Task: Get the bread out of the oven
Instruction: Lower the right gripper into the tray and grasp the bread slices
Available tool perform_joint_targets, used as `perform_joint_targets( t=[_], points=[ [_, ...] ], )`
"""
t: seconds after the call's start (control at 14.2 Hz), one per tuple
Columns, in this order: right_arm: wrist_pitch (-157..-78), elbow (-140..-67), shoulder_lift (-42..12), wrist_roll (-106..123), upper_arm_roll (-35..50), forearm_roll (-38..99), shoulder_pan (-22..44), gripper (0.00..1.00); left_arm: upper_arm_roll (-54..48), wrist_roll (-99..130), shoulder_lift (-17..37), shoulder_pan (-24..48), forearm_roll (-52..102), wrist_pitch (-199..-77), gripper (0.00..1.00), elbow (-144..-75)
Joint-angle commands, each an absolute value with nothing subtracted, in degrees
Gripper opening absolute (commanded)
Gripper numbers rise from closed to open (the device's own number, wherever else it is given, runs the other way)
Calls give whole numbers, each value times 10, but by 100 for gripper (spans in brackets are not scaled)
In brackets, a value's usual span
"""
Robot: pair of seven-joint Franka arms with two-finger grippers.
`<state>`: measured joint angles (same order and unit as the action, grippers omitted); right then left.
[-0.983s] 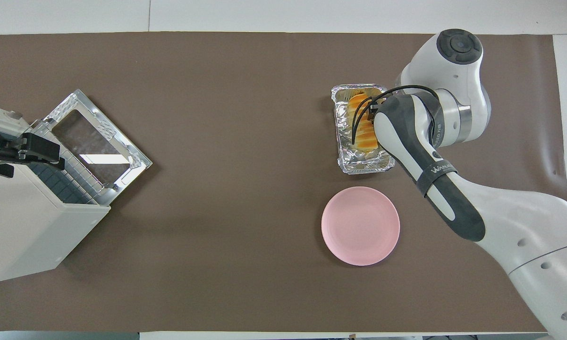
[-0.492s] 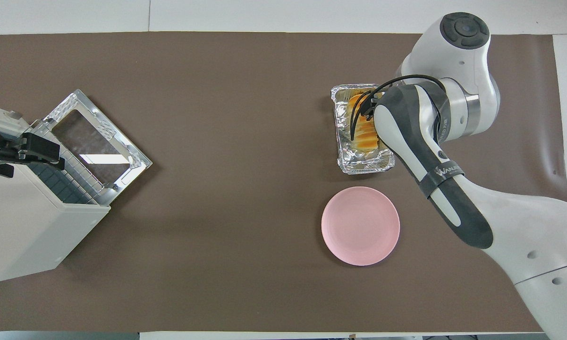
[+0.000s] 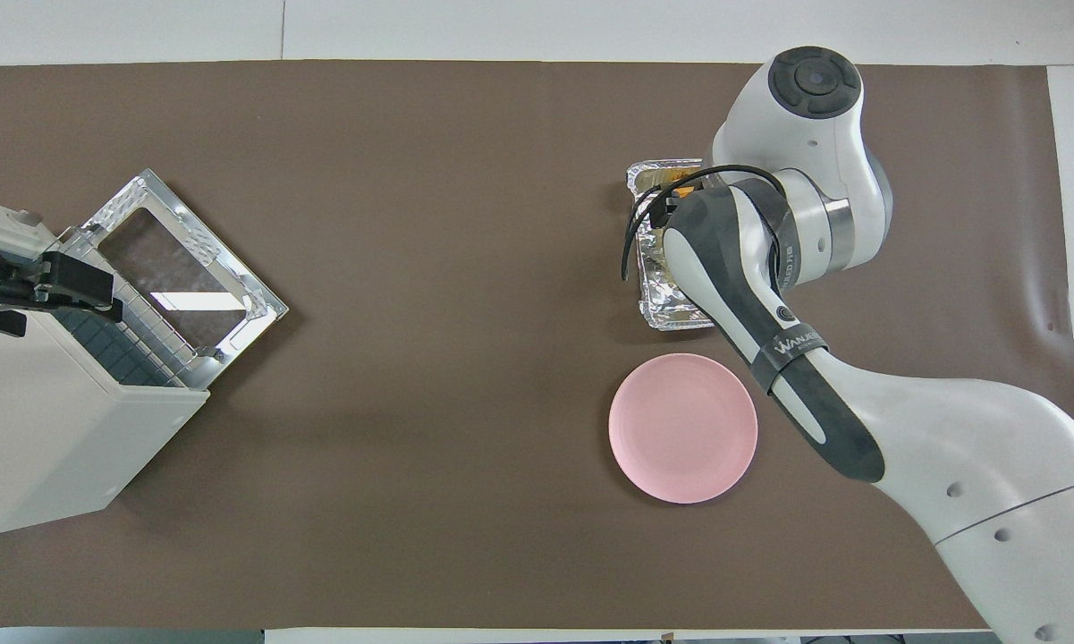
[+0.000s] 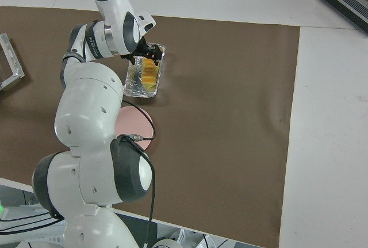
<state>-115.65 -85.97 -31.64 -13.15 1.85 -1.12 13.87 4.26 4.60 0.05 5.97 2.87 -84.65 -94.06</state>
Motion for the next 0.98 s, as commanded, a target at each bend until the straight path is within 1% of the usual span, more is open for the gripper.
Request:
perform_joint_targets(
  t=[0.0, 0.07, 0.28, 0.35, 0.49, 0.56, 0.91],
  points=[
    [-1213, -904, -312, -144, 21, -28, 137, 100, 40, 43, -14, 55, 25, -856, 100, -954],
    [-1228, -914, -312, -144, 21, -29, 137, 100, 40, 43, -14, 55, 25, -856, 100, -954],
    [-1233, -916, -313, -145, 21, -29, 137, 100, 40, 43, -14, 55, 25, -856, 100, -954],
    [-1235, -918, -313, -145, 21, -29, 137, 92, 39, 43, -14, 55, 25, -856, 100, -954],
    [-1252, -930, -311, -145, 21, -29, 137, 12, 40, 43, -14, 55, 25, -856, 100, -954],
    [-1254, -932, -311, -147, 22, -29, 137, 0, 40, 43, -14, 55, 25, -856, 100, -954],
    [-1251, -923, -311, -155, 22, -29, 137, 0, 40, 43, -14, 55, 25, -856, 100, -954]
  ],
)
